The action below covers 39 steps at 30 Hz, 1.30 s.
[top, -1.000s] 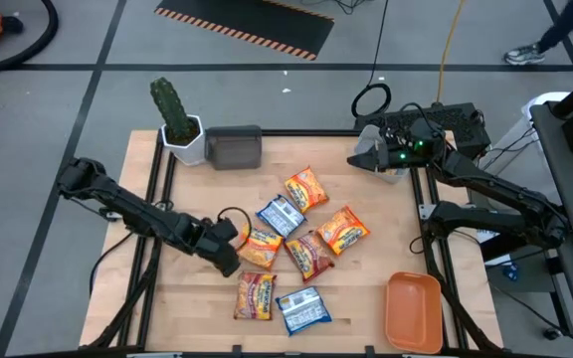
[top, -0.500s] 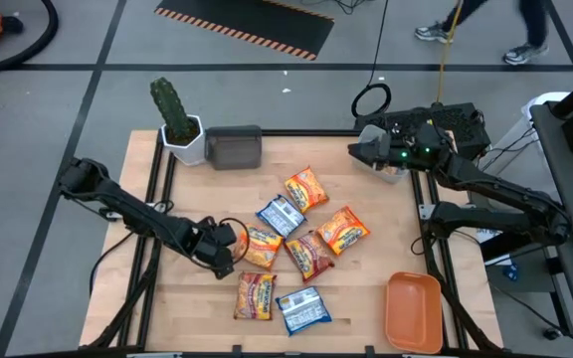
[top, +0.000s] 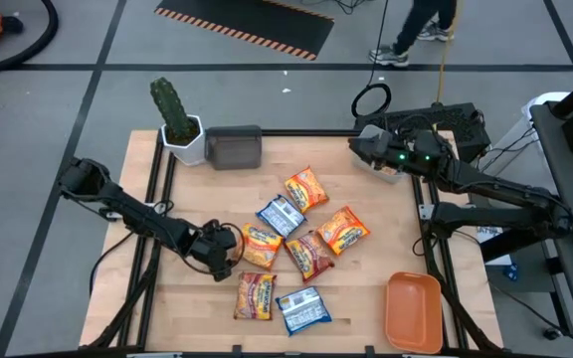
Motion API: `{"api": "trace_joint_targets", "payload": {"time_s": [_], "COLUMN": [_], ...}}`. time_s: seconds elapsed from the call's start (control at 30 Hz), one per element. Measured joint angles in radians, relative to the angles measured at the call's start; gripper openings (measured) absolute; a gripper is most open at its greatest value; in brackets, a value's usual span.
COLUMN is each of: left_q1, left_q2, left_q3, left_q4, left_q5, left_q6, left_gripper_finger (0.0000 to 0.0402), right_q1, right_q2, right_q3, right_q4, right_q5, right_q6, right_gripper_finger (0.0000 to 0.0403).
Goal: Sort Maruchan noodles
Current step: Put the left orange noodle pack into the black bin
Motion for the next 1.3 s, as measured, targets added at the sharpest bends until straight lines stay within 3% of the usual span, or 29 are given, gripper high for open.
{"api": "trace_joint_targets", "payload": {"time_s": [0.33,0.53,0.97,1.3], "left_q1": [0.002,0.002,0.042,0.098], "left_q2": [0.000,0.016,0.017,-0.064], "left_q3": [-0.029,-0.029,-0.029,-0.025], "left_q4": [0.027,0.032,0.086,0.073], "left_q5": [0.006,-0.003,0.001,0.017], "left_q6": [0.031,0.080,0.199,0.207], "left_gripper_finger": [0.0316,0.0240,0.0021,0.0005], "right_q1": [0.074,0.083,0.103,0.102], "right_q2": [0.003,0.020,0.077,0.080], "right_q3": [0.000,0.000,0.000,0.000], "right_q4": [0.007,0.004,0.003,0.002], "right_q5": [0.147,0.151,0.151,0.116], "right_q6": [0.018,0.017,0.036,0.008], "right_gripper_finger": [0.0251,0.0251,0.0251,0.0251]}}
